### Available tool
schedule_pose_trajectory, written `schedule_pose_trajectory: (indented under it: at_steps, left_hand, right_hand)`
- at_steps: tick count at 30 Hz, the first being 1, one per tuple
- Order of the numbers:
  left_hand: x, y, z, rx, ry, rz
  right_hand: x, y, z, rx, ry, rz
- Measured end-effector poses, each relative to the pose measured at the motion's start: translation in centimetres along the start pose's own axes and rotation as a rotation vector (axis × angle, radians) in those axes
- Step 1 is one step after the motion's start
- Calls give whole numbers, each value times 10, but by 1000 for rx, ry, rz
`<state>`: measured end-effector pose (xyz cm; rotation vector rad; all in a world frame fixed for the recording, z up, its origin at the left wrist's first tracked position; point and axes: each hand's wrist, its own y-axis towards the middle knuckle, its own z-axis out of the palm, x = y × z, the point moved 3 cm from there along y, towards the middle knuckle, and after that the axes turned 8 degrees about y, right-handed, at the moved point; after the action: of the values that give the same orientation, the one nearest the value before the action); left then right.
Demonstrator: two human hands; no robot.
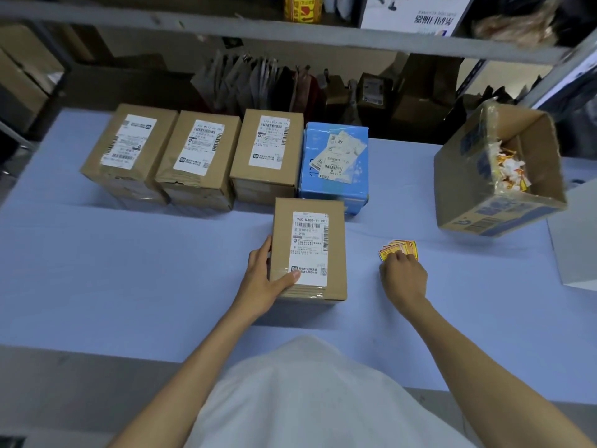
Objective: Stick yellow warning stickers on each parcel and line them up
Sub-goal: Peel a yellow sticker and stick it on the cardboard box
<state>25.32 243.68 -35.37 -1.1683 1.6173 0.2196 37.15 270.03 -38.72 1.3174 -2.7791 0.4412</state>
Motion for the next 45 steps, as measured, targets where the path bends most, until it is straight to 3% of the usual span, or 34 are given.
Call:
schedule_pose_trajectory:
  at_steps: [10,16,19,22,23,25,27,32,45]
  left_hand:
    - [-4,-2,-1,-13,-13,-10]
    - [-6,-4,-2,-17,-22,-18]
    - [-10,-5,-2,-13,-39,-13]
    - [-16,-5,-5,-66,26,-41]
    - [-19,-5,-6,-116,83,-35]
    - [-32,-2,-11,-228,126,55]
    - [-48,2,-15,-291,39,120]
    - [-76,14,-7,7,-355,-92]
    - [-87,9,-9,-53,-368,-16]
  right_hand:
    - [4,-2,2,99,-224,-22]
    - [4,1,-3,70,-152,54]
    - [3,4,-23,-122,15,101]
    - [17,-3,-55,-484,415,128]
    - [26,-6,-65,-509,597,124]
    - [51,-14,-82,-420,1001,39]
    - [77,-27,-94,-292,1189,-49]
    - [110,-42,-96,-82,1481,0]
    - [115,-47,-94,16,1461,36]
